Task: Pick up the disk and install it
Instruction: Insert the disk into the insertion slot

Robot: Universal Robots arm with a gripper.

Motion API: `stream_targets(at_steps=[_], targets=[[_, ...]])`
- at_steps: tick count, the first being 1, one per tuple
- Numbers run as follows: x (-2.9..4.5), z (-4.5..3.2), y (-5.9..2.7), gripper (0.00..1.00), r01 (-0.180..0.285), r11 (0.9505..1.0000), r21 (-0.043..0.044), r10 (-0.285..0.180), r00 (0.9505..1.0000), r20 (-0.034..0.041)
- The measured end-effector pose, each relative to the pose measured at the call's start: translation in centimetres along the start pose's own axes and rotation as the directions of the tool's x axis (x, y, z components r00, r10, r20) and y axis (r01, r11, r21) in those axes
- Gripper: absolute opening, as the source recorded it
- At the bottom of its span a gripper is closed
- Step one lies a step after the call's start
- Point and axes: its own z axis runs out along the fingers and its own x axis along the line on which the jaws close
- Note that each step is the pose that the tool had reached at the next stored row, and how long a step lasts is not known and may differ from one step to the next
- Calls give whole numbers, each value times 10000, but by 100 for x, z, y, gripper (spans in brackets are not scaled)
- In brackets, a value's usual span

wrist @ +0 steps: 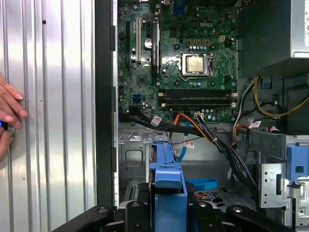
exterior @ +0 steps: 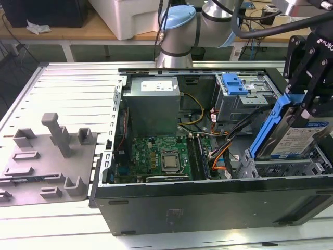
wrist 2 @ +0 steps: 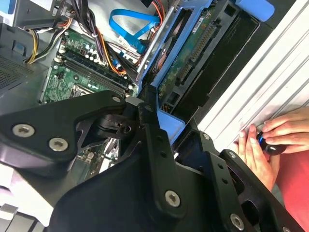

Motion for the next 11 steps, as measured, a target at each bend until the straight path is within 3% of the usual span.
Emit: stream_targets(at_steps=[11], targets=[[1, 89, 1, 36, -12, 10000, 0, 12, 10000, 0]])
